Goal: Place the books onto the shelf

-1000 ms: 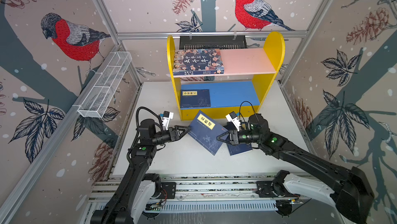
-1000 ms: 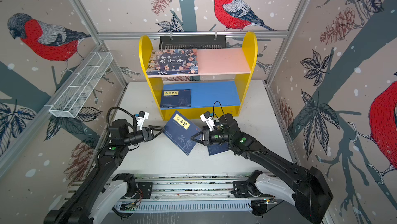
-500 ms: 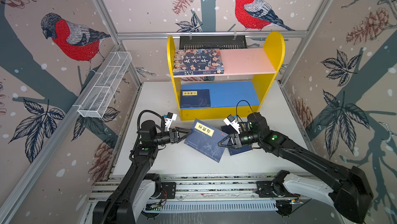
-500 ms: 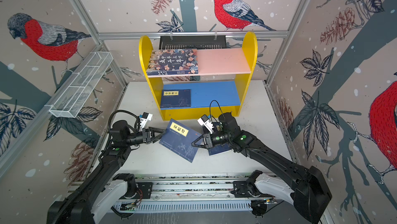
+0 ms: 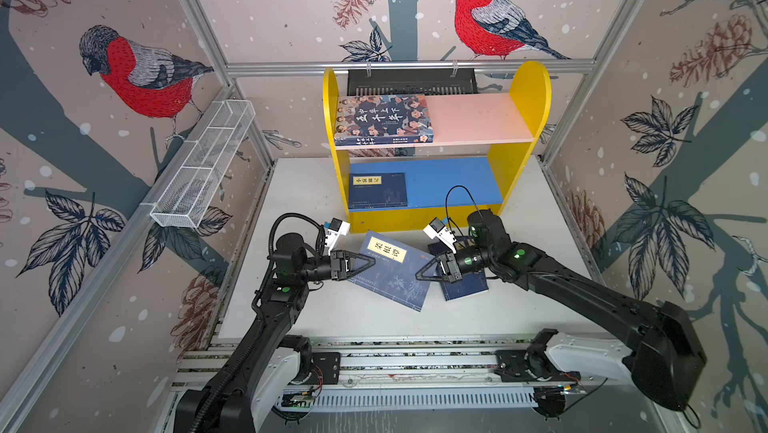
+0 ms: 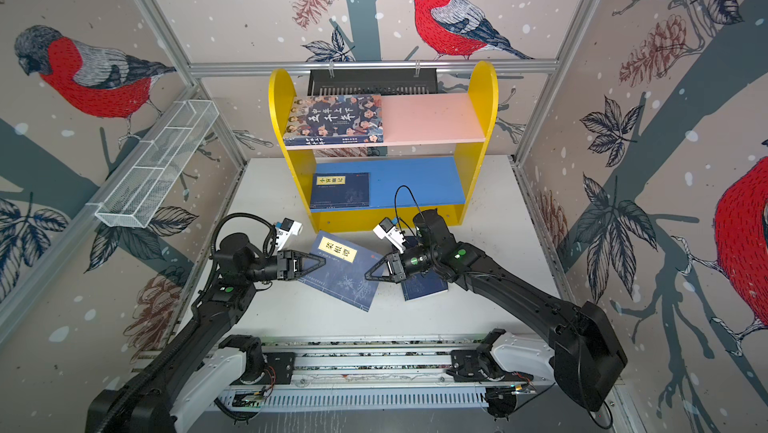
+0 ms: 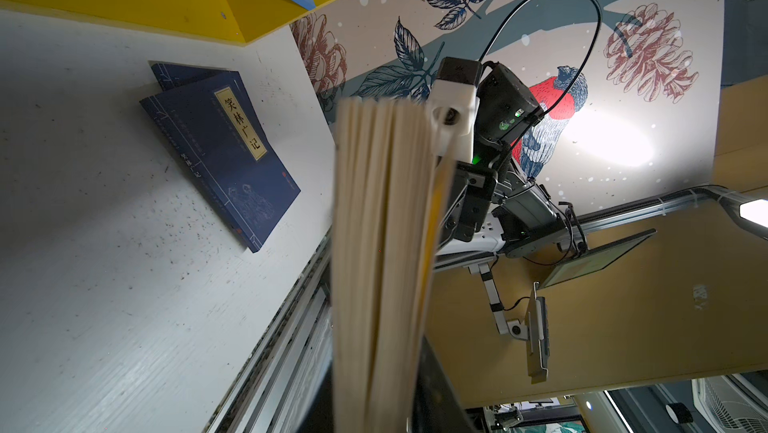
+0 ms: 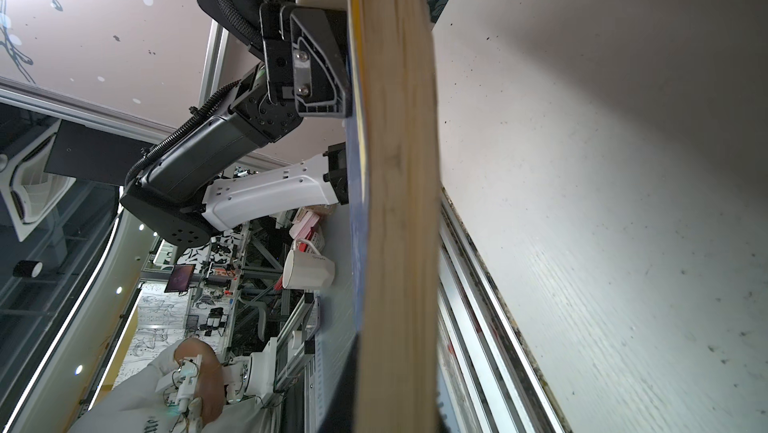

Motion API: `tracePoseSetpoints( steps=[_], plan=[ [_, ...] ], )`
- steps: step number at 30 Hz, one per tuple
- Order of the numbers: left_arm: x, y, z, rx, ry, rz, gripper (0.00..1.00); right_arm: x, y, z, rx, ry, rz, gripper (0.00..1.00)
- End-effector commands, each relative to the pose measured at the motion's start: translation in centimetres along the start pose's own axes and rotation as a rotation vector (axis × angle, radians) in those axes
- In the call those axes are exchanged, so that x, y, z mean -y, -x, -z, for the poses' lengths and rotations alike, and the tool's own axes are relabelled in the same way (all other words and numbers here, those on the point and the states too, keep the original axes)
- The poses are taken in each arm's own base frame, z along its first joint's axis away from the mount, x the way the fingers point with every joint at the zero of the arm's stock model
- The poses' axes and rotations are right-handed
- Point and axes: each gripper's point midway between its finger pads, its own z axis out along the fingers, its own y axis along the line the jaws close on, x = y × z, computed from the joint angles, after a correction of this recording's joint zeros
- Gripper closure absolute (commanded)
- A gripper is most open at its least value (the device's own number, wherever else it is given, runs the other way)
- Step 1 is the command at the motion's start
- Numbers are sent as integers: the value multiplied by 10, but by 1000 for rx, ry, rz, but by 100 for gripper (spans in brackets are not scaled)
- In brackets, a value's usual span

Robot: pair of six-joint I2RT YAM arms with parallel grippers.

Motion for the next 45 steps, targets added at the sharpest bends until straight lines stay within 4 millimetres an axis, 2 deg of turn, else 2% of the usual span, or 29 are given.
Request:
tracePoseSetpoints(
  steps=[1, 2, 3, 6, 11, 19, 23, 30, 36, 37, 40, 45],
  plan=[
    [11, 3, 0, -8, -24, -62, 97, 0, 4, -1, -7, 3, 35, 85],
    [11, 4, 0, -1, -20, -64, 100, 1, 5, -1, -4, -5, 33, 72],
    [12, 5, 0, 6, -17, -74, 100, 3, 7, -1, 3, -14, 32, 64],
    [13, 12, 0, 30, 1, -94, 100, 8, 17, 4, 55, -47, 23, 49],
    [17, 24, 1, 54, 20, -102, 100, 16, 32, 21, 222, -42, -20, 38],
    [17, 42, 2, 71, 30, -63, 100, 9, 40, 25, 382, 68, -50, 33],
    [18, 49, 2, 94, 23, -47, 100, 6, 44, 24, 417, 105, -61, 33],
    [16, 67, 7, 179, 22, -27, 100, 4, 49, 7, 413, 119, -76, 36],
    [17, 72, 10, 206, 3, -9, 100, -2, 52, 2, 435, 155, -72, 42],
    [17, 72, 10, 209, 5, -12, 100, 4, 52, -2, 432, 148, -88, 44],
    [15, 72, 11, 221, 14, -16, 100, 2, 53, -4, 435, 161, -83, 51],
    [11, 70, 12, 229, 36, -12, 100, -2, 56, -7, 427, 186, -75, 73]
  ],
)
